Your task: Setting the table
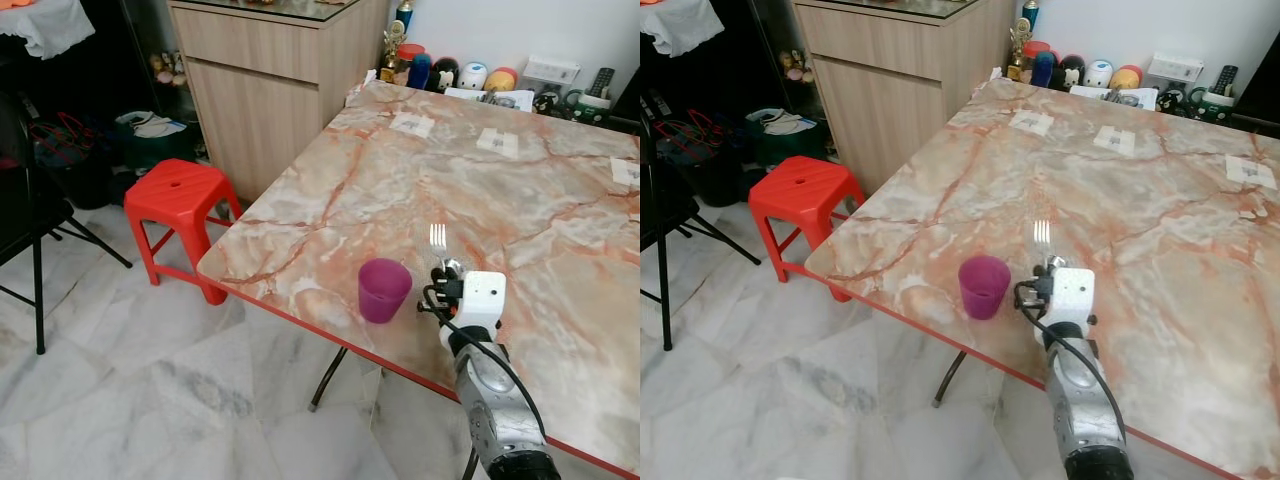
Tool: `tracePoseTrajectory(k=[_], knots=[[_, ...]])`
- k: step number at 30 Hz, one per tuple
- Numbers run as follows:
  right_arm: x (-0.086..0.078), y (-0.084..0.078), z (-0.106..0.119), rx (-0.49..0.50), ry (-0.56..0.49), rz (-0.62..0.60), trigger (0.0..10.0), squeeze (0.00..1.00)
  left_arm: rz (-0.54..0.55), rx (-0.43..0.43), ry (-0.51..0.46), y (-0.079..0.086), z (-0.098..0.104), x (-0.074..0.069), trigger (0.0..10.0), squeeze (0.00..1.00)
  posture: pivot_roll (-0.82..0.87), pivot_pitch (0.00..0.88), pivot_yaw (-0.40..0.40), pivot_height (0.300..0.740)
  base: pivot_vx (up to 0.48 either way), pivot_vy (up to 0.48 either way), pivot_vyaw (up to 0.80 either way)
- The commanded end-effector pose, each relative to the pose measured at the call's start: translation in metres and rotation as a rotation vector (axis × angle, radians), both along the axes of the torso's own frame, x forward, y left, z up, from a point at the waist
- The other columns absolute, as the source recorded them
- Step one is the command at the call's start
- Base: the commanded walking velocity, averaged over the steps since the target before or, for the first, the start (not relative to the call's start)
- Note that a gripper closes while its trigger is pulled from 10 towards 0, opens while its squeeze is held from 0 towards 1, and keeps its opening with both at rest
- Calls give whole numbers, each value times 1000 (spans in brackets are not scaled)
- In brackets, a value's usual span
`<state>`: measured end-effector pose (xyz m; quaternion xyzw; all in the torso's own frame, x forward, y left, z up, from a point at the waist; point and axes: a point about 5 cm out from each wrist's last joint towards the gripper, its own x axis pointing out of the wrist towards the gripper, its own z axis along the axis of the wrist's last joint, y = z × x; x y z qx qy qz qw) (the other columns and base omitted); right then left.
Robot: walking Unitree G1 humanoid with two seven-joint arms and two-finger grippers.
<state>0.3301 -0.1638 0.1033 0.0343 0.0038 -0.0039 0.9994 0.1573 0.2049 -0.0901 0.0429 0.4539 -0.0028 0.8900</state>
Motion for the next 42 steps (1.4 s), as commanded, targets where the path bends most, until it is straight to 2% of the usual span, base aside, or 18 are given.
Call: tracePoseTrajectory(k=[1, 4, 6, 10, 13, 14, 19, 28, 33, 42], knots=[[-2, -3, 5, 8, -34, -21, 10000, 0, -8, 6, 37, 1, -4, -9, 10000, 0, -1, 111, -10, 740, 0, 0, 0], [-2, -7, 10, 1, -65, -57, 10000, 0, -8, 6, 37, 1, -4, -10, 10000, 0, -6, 109, -12, 740, 0, 0, 0], [-9, -19, 16, -13, -113, -134, 10000, 0, -8, 7, 37, 0, -4, -10, 10000, 0, -11, 101, -14, 740, 0, 0, 0], [-18, -26, 19, -15, -148, -181, 10000, 0, -10, 7, 37, 0, -4, -10, 10000, 0, -15, 97, -14, 740, 0, 0, 0], [-23, -28, 18, -22, -152, -191, 10000, 0, -14, 11, 37, 0, -4, -10, 10000, 0, -17, 94, -14, 740, 0, 0, 0], [-32, -30, 14, -33, -144, -203, 10000, 0, -20, 19, 36, 0, -4, -10, 10000, 0, -22, 80, -15, 740, 0, 0, 0], [-45, -28, 8, -66, -132, -177, 10000, 0, -27, 36, 33, 0, -4, -10, 10000, 0, -30, 67, -13, 740, 0, 0, 0], [-47, -24, 17, -118, -161, -132, 10000, 0, -3, 54, 35, 0, -5, -12, 10000, 0, -31, 50, -18, 740, 0, 0, 0], [-46, -23, 19, -111, -167, -131, 10000, 0, -3, 53, 36, -1, -5, -12, 10000, 0, -32, 42, -22, 740, 0, 0, 0], [-46, -13, 19, -90, -164, -117, 10000, 0, -13, 51, 31, -2, -5, -12, 10000, 0, -37, 36, -22, 740, 0, -97, -699]])
